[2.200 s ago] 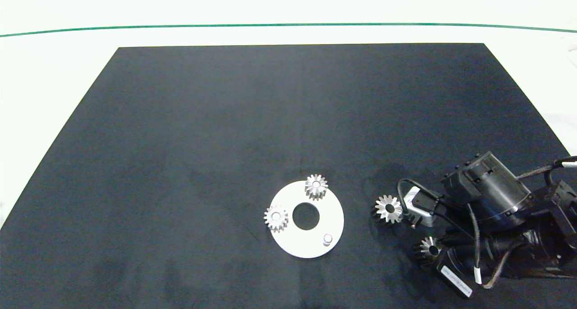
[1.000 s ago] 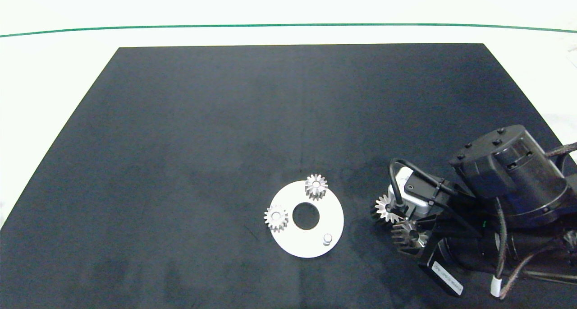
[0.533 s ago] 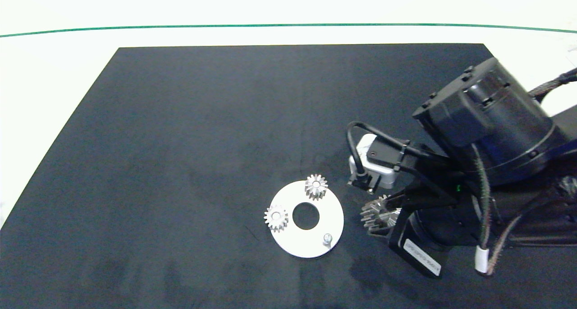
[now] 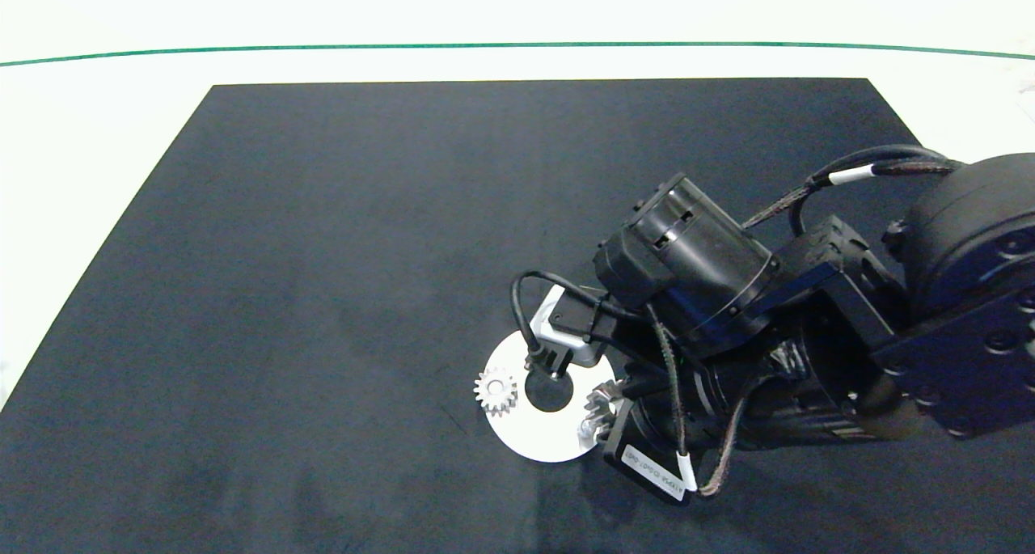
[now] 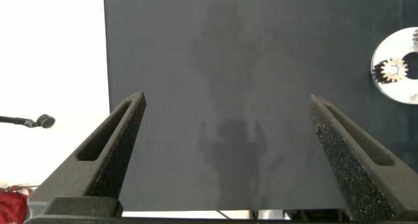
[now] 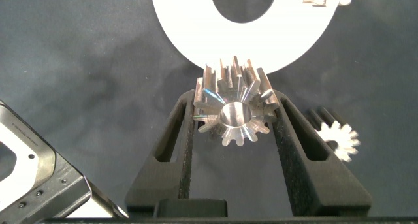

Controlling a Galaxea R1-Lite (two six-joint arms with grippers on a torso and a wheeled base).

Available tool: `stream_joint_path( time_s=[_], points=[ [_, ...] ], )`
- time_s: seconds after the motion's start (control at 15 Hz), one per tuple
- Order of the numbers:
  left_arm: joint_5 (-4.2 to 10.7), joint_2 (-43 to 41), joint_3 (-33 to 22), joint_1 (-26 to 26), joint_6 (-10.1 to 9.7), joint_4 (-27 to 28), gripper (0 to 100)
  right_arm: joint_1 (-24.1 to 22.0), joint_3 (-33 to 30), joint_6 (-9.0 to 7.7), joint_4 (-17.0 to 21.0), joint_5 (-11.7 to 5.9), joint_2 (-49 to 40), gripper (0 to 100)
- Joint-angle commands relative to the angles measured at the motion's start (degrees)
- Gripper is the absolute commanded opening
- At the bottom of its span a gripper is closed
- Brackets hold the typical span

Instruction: Remove an incorrectly installed larger gear and replace it with the correct smaller gear

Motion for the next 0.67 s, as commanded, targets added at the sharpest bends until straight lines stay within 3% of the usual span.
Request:
stream_joint_path(
  time_s=[0.07, 0.67],
  points=[
    [0.00, 0.14, -0.01, -0.07, 0.06, 0.30, 100, 0.37, -0.68, -0.03, 0.23, 0.01, 2.11, 28],
    [0.00, 0.06, 0.08, -0.07, 0.06, 0.30, 100, 0.19, -1.30, 0.32, 0.14, 0.01, 4.39, 28]
  ],
)
